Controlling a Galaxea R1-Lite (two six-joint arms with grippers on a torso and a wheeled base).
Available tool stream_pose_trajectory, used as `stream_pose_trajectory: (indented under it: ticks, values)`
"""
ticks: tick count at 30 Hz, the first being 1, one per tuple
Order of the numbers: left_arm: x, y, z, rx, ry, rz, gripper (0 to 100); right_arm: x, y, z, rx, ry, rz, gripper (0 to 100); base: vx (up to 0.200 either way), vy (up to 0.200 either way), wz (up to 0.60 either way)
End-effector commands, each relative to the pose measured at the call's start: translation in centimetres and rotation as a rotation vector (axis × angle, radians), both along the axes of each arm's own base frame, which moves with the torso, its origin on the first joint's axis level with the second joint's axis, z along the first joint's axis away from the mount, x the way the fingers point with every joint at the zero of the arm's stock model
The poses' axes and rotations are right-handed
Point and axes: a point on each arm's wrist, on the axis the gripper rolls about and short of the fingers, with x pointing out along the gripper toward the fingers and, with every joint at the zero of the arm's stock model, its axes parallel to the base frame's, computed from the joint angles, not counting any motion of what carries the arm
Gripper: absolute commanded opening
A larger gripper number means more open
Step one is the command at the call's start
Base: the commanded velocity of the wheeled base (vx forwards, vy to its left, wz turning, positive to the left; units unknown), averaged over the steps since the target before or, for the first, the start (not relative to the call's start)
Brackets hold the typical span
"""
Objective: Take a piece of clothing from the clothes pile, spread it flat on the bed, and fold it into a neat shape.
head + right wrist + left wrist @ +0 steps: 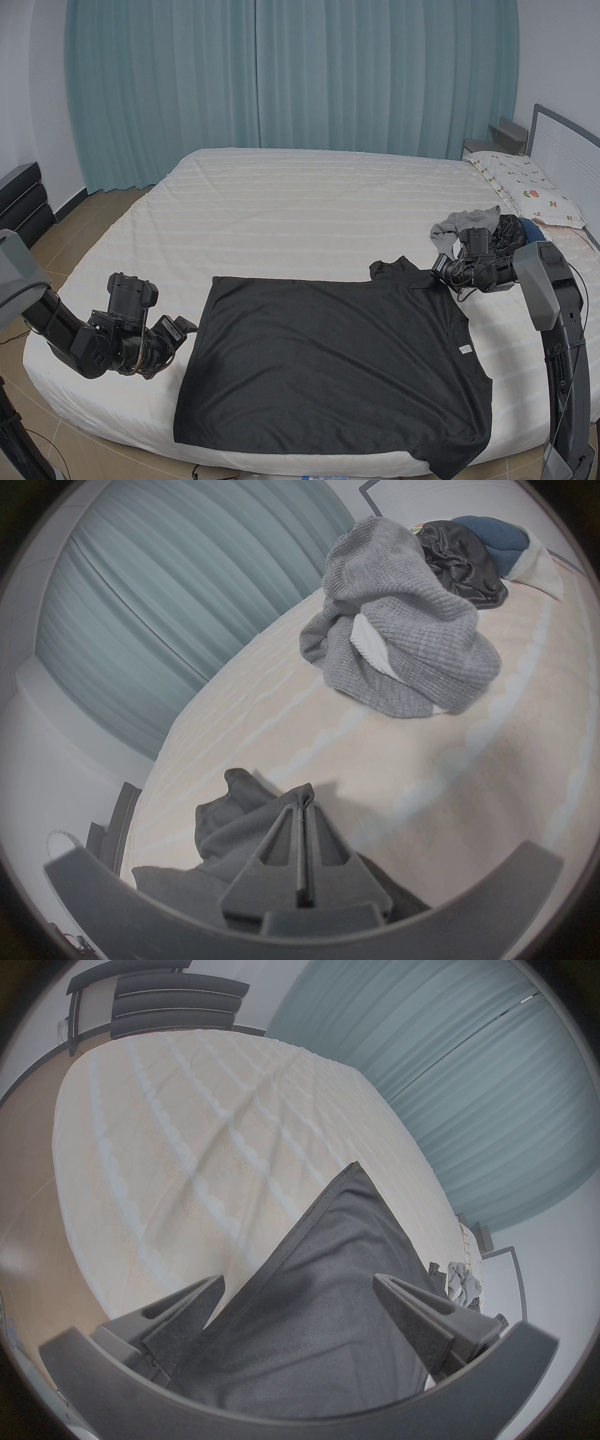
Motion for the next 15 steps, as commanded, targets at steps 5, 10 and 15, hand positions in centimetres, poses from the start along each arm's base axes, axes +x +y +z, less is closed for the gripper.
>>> stream_pose_trajectory:
  ticks: [5,10,15]
  values:
    - [-0.1,0.0,0.2,-0.002,-0.007,0.000,100,-3.8,0.2,3.2,0.031,0.023,0.077,0,0.000,0.000,0.00]
    - [-0.1,0.0,0.2,-0.001,-0.007,0.001,100,-6.5,0.6,3.3,0.016,-0.011,0.161,0,0.000,0.000,0.00]
    - [-0.1,0.0,0.2,-0.002,-0.005,0.000,100,-8.4,1.4,2.2,-0.019,0.005,0.214,0,0.000,0.000,0.00]
